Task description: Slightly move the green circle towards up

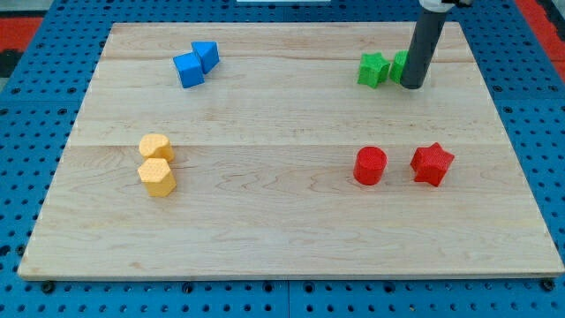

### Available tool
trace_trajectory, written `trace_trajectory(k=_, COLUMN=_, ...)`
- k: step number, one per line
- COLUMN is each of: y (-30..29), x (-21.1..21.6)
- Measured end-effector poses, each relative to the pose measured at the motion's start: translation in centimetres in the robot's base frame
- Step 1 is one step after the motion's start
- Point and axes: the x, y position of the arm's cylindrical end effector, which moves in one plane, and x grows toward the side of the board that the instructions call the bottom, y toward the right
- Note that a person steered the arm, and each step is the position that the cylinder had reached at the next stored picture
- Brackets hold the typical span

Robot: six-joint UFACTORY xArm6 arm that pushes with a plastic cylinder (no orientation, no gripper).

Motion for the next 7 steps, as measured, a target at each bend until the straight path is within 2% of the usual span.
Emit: trace_trajectory(k=7, y=0.09, x=-0.69)
